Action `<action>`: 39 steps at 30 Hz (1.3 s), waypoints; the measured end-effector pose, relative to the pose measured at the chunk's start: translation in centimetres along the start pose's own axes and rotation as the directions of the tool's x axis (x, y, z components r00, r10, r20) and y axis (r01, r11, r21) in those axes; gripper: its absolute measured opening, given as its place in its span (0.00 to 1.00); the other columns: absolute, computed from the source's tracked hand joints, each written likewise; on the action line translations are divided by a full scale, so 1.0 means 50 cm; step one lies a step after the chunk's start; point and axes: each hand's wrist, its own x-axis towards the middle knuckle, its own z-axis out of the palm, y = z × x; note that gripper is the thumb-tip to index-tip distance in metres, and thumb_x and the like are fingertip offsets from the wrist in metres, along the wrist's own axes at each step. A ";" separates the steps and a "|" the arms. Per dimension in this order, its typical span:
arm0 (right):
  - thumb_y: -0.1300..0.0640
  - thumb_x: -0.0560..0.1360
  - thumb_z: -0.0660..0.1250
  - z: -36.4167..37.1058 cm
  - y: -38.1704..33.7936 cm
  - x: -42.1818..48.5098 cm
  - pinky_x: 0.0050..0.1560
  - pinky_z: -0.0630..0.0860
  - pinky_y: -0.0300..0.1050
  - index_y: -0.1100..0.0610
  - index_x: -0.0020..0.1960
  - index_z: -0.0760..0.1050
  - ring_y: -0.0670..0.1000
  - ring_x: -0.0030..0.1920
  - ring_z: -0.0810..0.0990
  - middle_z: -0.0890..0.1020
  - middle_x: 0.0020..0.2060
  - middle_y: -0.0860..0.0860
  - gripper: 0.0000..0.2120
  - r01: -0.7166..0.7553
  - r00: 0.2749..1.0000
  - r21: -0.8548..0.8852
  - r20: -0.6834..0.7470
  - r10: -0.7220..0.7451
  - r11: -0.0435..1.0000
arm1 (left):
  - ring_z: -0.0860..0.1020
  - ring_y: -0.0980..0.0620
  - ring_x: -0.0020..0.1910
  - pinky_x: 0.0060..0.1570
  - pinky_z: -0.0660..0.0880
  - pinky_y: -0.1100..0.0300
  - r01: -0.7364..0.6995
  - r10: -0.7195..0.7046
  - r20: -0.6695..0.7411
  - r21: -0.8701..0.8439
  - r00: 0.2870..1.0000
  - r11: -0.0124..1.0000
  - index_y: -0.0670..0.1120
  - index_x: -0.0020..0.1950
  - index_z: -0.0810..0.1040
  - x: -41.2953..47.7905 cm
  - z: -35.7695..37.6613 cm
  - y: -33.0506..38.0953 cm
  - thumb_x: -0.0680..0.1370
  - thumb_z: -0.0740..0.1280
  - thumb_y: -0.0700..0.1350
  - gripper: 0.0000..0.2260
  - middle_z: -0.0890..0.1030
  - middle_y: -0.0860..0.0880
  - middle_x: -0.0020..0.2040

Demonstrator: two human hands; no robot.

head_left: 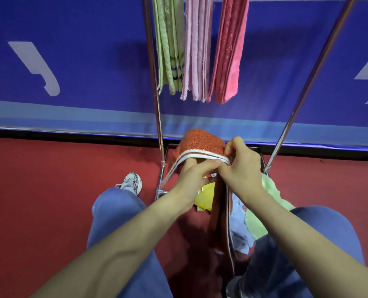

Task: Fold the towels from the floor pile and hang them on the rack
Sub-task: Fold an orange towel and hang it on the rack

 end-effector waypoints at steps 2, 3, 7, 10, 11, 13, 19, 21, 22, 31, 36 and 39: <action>0.60 0.60 0.64 0.015 0.026 0.003 0.33 0.66 0.48 0.53 0.40 0.65 0.45 0.29 0.69 0.72 0.28 0.45 0.11 -0.013 0.999 0.011 0.040 0.013 1.000 | 0.83 0.49 0.50 0.53 0.80 0.52 0.039 -0.040 -0.008 -0.017 0.999 0.999 0.45 0.54 0.81 0.021 -0.004 -0.020 0.69 0.68 0.42 0.14 0.85 0.44 0.51; 0.61 0.61 0.65 0.021 0.041 0.005 0.33 0.66 0.47 0.53 0.40 0.65 0.45 0.29 0.69 0.72 0.28 0.45 0.12 -0.026 0.998 0.016 0.058 0.025 1.000 | 0.83 0.50 0.49 0.53 0.79 0.53 0.058 -0.058 -0.001 -0.016 0.998 0.998 0.45 0.52 0.81 0.033 -0.007 -0.029 0.69 0.68 0.41 0.12 0.85 0.46 0.50; 0.68 0.61 0.70 0.049 0.105 0.027 0.32 0.66 0.38 0.51 0.40 0.65 0.47 0.28 0.69 0.71 0.25 0.47 0.19 -0.064 0.988 0.020 0.141 0.061 0.998 | 0.83 0.49 0.49 0.51 0.80 0.57 0.109 -0.109 -0.027 0.011 0.994 0.994 0.46 0.52 0.81 0.094 -0.018 -0.066 0.75 0.65 0.37 0.09 0.85 0.46 0.49; 0.69 0.62 0.71 0.075 0.146 0.050 0.31 0.64 0.33 0.51 0.41 0.66 0.45 0.28 0.70 0.70 0.24 0.46 0.19 -0.049 0.965 0.022 0.258 0.042 0.999 | 0.82 0.49 0.45 0.43 0.80 0.59 0.144 -0.143 -0.054 0.017 0.988 0.989 0.43 0.50 0.80 0.148 -0.030 -0.091 0.81 0.62 0.35 0.08 0.83 0.44 0.47; 0.69 0.62 0.70 0.083 0.160 0.059 0.31 0.65 0.32 0.51 0.41 0.67 0.45 0.28 0.71 0.70 0.24 0.45 0.18 -0.039 0.957 0.030 0.289 0.028 0.999 | 0.82 0.49 0.46 0.42 0.80 0.58 0.146 -0.144 -0.051 0.019 0.988 0.989 0.43 0.51 0.80 0.165 -0.034 -0.100 0.81 0.62 0.36 0.07 0.82 0.43 0.47; 0.69 0.64 0.69 0.100 0.186 0.076 0.31 0.65 0.31 0.51 0.43 0.69 0.45 0.28 0.72 0.72 0.24 0.45 0.16 -0.030 0.945 0.050 0.328 0.012 0.998 | 0.81 0.48 0.46 0.41 0.80 0.58 0.151 -0.150 -0.069 0.007 0.986 0.989 0.44 0.50 0.79 0.198 -0.042 -0.119 0.81 0.63 0.37 0.06 0.81 0.43 0.48; 0.55 0.67 0.67 0.164 0.230 0.105 0.33 0.71 0.48 0.50 0.46 0.69 0.53 0.34 0.76 0.76 0.33 0.46 0.10 -0.020 0.958 -0.199 0.278 0.076 0.980 | 0.82 0.53 0.40 0.38 0.78 0.58 0.117 -0.093 -0.197 0.114 0.976 0.987 0.45 0.47 0.82 0.289 -0.074 -0.172 0.82 0.62 0.41 0.09 0.83 0.42 0.42; 0.55 0.68 0.69 0.184 0.238 0.115 0.34 0.69 0.47 0.51 0.48 0.68 0.53 0.37 0.76 0.76 0.38 0.45 0.12 -0.050 0.966 -0.224 0.235 0.104 0.973 | 0.81 0.50 0.41 0.45 0.78 0.50 0.104 -0.050 -0.214 0.248 0.976 0.963 0.50 0.44 0.83 0.311 -0.082 -0.192 0.77 0.63 0.49 0.10 0.81 0.40 0.39; 0.55 0.69 0.69 0.192 0.241 0.122 0.35 0.68 0.46 0.51 0.49 0.68 0.53 0.39 0.75 0.76 0.39 0.45 0.13 -0.059 0.972 -0.213 0.210 0.104 0.975 | 0.82 0.48 0.45 0.50 0.79 0.46 0.101 -0.040 -0.202 0.301 0.978 0.948 0.52 0.44 0.84 0.318 -0.083 -0.202 0.75 0.62 0.51 0.11 0.83 0.43 0.42; 0.56 0.67 0.64 0.205 0.272 0.155 0.38 0.72 0.48 0.53 0.50 0.74 0.53 0.41 0.78 0.79 0.40 0.46 0.11 0.026 0.975 -0.206 0.222 0.021 0.978 | 0.74 0.70 0.33 0.38 0.69 0.73 0.041 -0.011 -0.065 0.497 0.998 0.867 0.55 0.36 0.72 0.317 -0.060 -0.225 0.78 0.62 0.32 0.19 0.77 0.66 0.31; 0.62 0.65 0.65 0.192 0.281 0.159 0.35 0.76 0.52 0.56 0.48 0.75 0.56 0.39 0.78 0.79 0.40 0.49 0.12 0.100 0.976 -0.218 0.211 -0.053 0.971 | 0.82 0.40 0.46 0.52 0.79 0.38 0.121 -0.085 -0.118 0.341 0.989 0.932 0.48 0.43 0.80 0.329 -0.055 -0.210 0.73 0.61 0.44 0.08 0.82 0.42 0.41; 0.64 0.63 0.64 0.188 0.283 0.155 0.30 0.75 0.52 0.57 0.48 0.75 0.57 0.37 0.77 0.77 0.40 0.50 0.14 0.157 0.970 -0.219 0.219 -0.108 0.963 | 0.81 0.42 0.41 0.49 0.79 0.37 0.141 -0.120 -0.093 0.279 0.988 0.950 0.39 0.42 0.76 0.327 -0.051 -0.194 0.72 0.63 0.44 0.08 0.79 0.39 0.38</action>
